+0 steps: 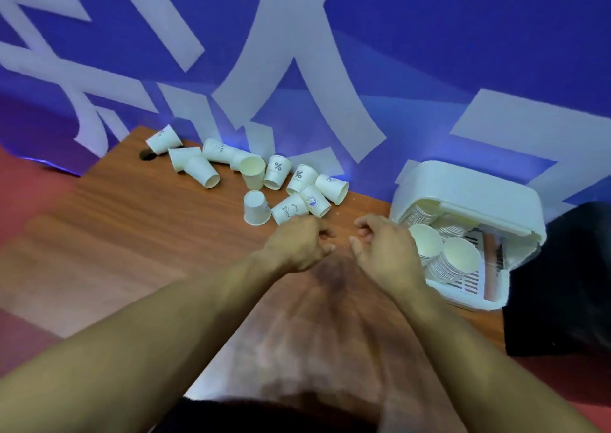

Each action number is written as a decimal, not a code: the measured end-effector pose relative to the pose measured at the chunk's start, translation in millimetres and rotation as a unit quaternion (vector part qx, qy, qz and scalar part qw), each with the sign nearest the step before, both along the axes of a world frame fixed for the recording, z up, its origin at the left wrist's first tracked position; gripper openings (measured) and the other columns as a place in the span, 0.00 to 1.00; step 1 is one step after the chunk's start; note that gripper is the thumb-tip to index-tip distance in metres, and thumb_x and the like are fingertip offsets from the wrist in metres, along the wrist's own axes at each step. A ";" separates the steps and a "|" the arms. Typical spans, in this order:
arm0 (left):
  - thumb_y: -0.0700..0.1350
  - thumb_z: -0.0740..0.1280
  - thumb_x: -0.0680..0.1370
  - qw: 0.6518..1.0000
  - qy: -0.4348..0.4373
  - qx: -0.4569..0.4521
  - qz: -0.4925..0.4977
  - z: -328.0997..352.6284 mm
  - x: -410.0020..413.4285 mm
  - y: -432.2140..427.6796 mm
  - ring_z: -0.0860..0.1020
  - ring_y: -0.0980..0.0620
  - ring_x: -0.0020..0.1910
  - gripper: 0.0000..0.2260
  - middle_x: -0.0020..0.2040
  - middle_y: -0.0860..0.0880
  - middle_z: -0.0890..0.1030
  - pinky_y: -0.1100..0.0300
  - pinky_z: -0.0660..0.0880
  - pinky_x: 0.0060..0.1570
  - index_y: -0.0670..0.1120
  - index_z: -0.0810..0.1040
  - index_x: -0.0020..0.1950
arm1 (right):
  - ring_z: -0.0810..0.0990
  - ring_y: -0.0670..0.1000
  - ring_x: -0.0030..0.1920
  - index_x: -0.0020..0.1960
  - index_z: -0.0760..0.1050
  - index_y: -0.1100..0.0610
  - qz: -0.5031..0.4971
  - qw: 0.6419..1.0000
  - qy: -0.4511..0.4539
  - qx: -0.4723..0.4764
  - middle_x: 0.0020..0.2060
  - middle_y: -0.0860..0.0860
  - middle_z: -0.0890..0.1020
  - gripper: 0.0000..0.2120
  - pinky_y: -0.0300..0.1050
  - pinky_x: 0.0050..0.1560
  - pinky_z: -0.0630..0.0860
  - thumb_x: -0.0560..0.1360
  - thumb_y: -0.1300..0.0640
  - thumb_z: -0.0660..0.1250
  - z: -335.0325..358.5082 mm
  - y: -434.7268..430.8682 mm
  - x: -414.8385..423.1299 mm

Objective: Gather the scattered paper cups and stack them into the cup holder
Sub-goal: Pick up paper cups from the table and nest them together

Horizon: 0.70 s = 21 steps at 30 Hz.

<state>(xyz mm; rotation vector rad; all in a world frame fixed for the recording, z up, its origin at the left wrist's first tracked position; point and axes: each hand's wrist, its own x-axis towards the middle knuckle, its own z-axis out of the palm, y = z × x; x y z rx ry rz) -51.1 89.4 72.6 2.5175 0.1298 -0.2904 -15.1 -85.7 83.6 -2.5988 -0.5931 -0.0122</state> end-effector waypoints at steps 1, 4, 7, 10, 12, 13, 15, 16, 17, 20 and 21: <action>0.55 0.68 0.76 1.000 0.000 -0.006 0.018 0.2 -8.7 13.0 0.79 0.54 0.54 0.15 0.57 0.55 0.82 0.61 0.72 0.52 0.53 0.79 0.62 | 0.81 0.50 0.45 0.55 0.78 0.50 0.014 1.000 0.010 -0.004 0.44 0.46 0.82 0.12 0.45 0.49 0.75 0.72 0.53 0.70 0.8 12.3 -4.0; 0.55 0.68 0.77 0.997 -0.007 -0.013 0.076 -1.1 -33.4 51.4 0.79 0.55 0.53 0.14 0.57 0.56 0.82 0.60 0.73 0.53 0.55 0.79 0.61 | 0.80 0.49 0.43 0.53 0.78 0.49 0.053 0.998 0.037 -0.014 0.42 0.43 0.80 0.12 0.48 0.47 0.78 0.71 0.50 0.70 2.5 49.6 -15.8; 0.55 0.67 0.77 0.992 -0.011 -0.023 0.123 -4.3 -51.2 88.4 0.79 0.54 0.52 0.13 0.56 0.57 0.82 0.60 0.72 0.53 0.55 0.79 0.61 | 0.79 0.47 0.44 0.53 0.78 0.49 0.081 0.995 0.058 -0.026 0.43 0.42 0.80 0.11 0.46 0.48 0.77 0.71 0.51 0.71 4.3 84.6 -26.2; 0.54 0.67 0.77 0.984 -0.016 -0.051 0.171 -10.3 -58.4 125.3 0.80 0.52 0.52 0.13 0.56 0.56 0.83 0.60 0.72 0.53 0.54 0.79 0.61 | 0.79 0.45 0.44 0.52 0.78 0.49 0.094 0.993 0.064 -0.042 0.42 0.42 0.81 0.10 0.45 0.49 0.77 0.71 0.51 0.71 4.0 117.0 -30.7; 0.53 0.68 0.76 0.973 -0.024 -0.084 0.212 -17.0 -58.4 149.7 0.80 0.52 0.54 0.14 0.57 0.55 0.82 0.59 0.73 0.57 0.54 0.80 0.61 | 0.79 0.45 0.43 0.52 0.79 0.49 0.100 0.991 0.069 -0.052 0.41 0.42 0.81 0.10 0.45 0.48 0.77 0.71 0.51 0.71 2.5 139.7 -28.8; 0.53 0.68 0.76 0.969 -0.028 -0.095 0.227 -20.4 -57.3 161.6 0.79 0.52 0.55 0.14 0.57 0.55 0.82 0.58 0.73 0.58 0.53 0.80 0.61 | 0.79 0.46 0.43 0.51 0.79 0.50 0.104 0.990 0.073 -0.053 0.41 0.43 0.81 0.09 0.46 0.47 0.77 0.71 0.51 0.71 0.9 151.3 -26.4; 0.52 0.68 0.77 0.960 -0.038 -0.117 0.251 -27.7 -53.6 185.2 0.79 0.52 0.56 0.13 0.57 0.56 0.82 0.58 0.73 0.59 0.54 0.80 0.60 | 0.79 0.47 0.44 0.50 0.78 0.50 0.110 0.989 0.082 -0.062 0.41 0.43 0.80 0.09 0.46 0.45 0.76 0.71 0.51 0.71 -2.4 176.4 -20.1; 0.51 0.68 0.77 0.954 -0.045 -0.132 0.264 -31.8 -50.9 197.8 0.79 0.53 0.55 0.12 0.57 0.56 0.82 0.58 0.73 0.59 0.53 0.81 0.60 | 0.79 0.48 0.44 0.50 0.78 0.50 0.111 0.988 0.084 -0.071 0.41 0.43 0.80 0.08 0.45 0.44 0.75 0.71 0.51 0.71 -5.1 190.8 -16.1; 0.51 0.68 0.77 0.947 -0.051 -0.148 0.280 -37.0 -47.5 211.2 0.79 0.53 0.55 0.12 0.57 0.56 0.82 0.58 0.73 0.59 0.53 0.81 0.59 | 0.79 0.48 0.45 0.50 0.78 0.50 0.114 0.987 0.086 -0.080 0.42 0.43 0.80 0.09 0.45 0.44 0.74 0.71 0.51 0.71 -7.9 206.4 -11.7; 0.50 0.68 0.77 0.926 -0.069 -0.183 0.322 -57.0 -36.2 254.5 0.79 0.55 0.51 0.10 0.55 0.57 0.81 0.58 0.73 0.57 0.53 0.81 0.58 | 0.78 0.50 0.48 0.54 0.78 0.51 0.121 0.983 0.104 -0.094 0.47 0.46 0.80 0.11 0.47 0.48 0.75 0.73 0.51 0.69 -18.4 259.2 4.4; 0.50 0.68 0.77 0.920 -0.073 -0.192 0.335 -64.2 -32.0 269.5 0.79 0.56 0.49 0.10 0.54 0.57 0.81 0.60 0.73 0.55 0.53 0.81 0.58 | 0.78 0.50 0.48 0.55 0.79 0.52 0.118 0.981 0.113 -0.100 0.48 0.46 0.80 0.12 0.47 0.49 0.75 0.73 0.50 0.69 -22.2 278.1 11.2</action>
